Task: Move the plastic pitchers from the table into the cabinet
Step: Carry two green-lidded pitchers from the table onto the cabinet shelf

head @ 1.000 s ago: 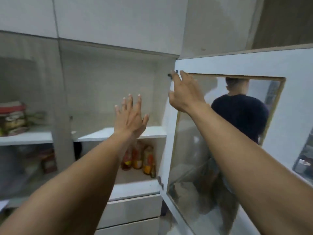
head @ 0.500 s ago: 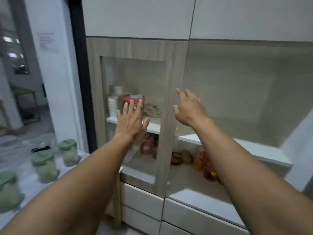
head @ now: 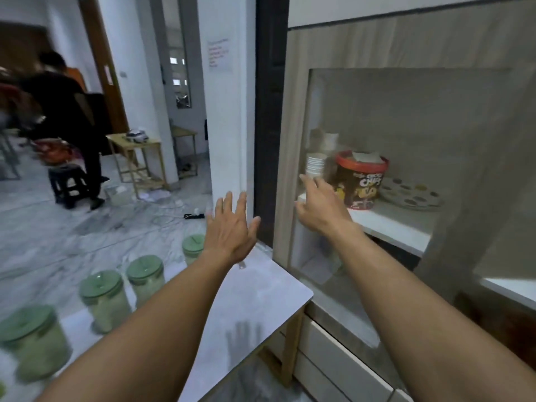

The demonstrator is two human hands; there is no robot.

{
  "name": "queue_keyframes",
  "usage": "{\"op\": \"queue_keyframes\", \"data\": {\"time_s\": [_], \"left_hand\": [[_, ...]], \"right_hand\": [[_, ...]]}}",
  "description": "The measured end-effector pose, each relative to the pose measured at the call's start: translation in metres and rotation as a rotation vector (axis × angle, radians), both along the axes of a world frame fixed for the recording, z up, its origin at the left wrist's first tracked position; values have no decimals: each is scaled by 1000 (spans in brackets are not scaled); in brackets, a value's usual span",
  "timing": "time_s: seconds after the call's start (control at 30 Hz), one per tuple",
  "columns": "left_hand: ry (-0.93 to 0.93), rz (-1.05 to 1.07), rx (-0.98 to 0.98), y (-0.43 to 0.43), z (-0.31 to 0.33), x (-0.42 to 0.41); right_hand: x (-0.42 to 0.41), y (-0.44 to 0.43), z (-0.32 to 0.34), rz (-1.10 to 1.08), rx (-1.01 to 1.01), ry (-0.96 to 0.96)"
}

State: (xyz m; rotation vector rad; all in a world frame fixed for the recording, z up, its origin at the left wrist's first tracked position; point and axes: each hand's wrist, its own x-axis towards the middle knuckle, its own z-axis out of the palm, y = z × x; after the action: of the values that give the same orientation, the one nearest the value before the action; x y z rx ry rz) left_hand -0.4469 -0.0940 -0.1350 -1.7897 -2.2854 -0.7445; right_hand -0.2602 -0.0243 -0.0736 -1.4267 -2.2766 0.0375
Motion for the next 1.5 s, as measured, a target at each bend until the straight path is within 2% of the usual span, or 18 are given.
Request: {"op": "queue_keyframes", "data": {"time_s": [0.23,0.43,0.7,0.77,0.87,1.0,1.13,1.27,1.5], "left_hand": [[-78,199,-24,53,-64,-71],[-344,412,9,100,-132,-102],[-593,636,141,160,-232,-122],[-679,730,187,170,-247,-125],[-808,856,236,183,-263,-131],[-967,903,216,197,-277,-138],[-967,865,173,206,-289,-143],[-932,849,224,212,-291,-145],[-906,807,272,206,-264,-146]], "right_hand": [[-93,94,-69,190,-119,-23],[-160,172,-152,278,-274,16],[-215,238,-269,251,-487,15],[-225,245,-287,203,-525,57],[-238,253,-311,120,-677,231],[-250,263,-333,46,-845,403],[-256,267,-344,47,-913,507],[-261,268,-350,67,-945,602],[-252,263,-334,116,-867,657]]}}
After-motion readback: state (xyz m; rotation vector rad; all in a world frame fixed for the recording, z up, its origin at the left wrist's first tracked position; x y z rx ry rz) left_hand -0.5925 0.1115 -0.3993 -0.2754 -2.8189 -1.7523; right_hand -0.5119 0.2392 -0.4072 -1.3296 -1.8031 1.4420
